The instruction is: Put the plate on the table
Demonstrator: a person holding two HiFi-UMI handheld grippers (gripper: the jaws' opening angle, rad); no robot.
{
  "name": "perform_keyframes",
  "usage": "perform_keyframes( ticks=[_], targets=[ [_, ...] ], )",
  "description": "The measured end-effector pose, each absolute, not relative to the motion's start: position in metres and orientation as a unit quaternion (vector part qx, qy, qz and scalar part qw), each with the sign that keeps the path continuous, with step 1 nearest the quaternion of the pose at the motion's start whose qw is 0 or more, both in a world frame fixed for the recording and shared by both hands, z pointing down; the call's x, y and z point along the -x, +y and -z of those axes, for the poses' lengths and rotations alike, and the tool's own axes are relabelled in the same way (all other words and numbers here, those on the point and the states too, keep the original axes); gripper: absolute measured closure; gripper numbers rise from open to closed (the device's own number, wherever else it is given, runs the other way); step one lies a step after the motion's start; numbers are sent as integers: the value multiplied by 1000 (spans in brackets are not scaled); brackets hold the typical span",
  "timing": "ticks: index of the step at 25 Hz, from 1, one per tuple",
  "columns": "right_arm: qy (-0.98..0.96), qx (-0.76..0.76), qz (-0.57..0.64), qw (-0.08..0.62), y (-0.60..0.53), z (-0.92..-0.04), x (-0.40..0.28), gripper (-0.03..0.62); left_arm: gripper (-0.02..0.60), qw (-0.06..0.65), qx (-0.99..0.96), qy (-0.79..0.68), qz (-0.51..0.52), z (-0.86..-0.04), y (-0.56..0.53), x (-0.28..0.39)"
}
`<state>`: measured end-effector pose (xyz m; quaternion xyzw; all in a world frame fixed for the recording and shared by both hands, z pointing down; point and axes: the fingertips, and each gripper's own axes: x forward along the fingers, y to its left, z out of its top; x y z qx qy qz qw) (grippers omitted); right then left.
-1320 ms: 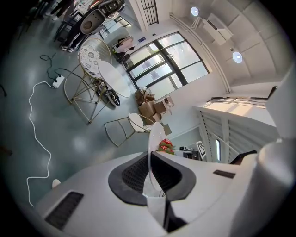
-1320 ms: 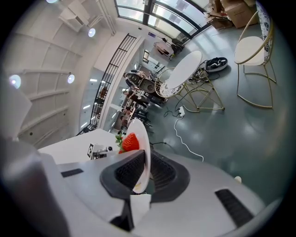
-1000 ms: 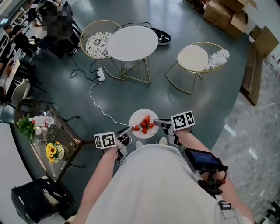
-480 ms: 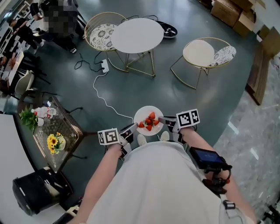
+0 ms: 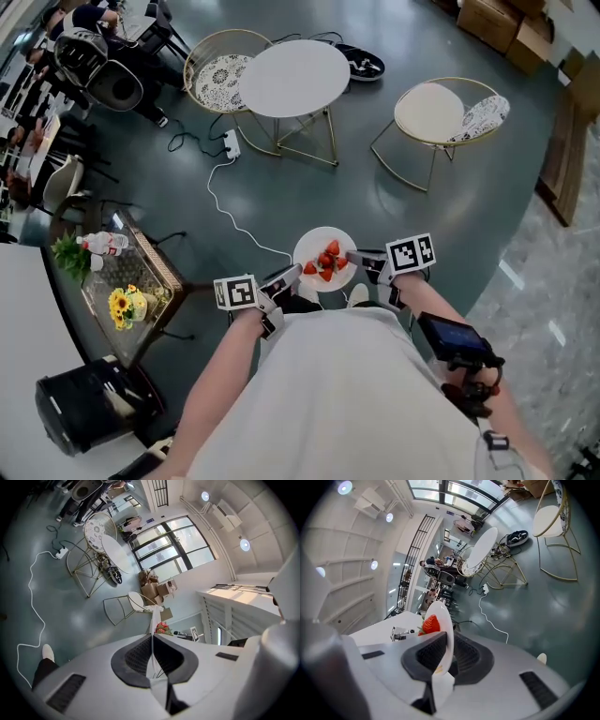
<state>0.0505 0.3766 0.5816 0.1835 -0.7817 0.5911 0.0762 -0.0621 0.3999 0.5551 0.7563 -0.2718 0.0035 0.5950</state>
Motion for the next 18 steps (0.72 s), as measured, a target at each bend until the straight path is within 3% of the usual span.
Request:
perform_keyframes(
  ticks=[7,18],
  targets=[
    [-784,-186,-586,88,368,-587,-50,569,568,592,-749,-298,-20,-563,393,63],
    [-746,-270,-601,99,231,-613,-65,568,568,613,-754,-231,-56,-595,236,53]
  ],
)
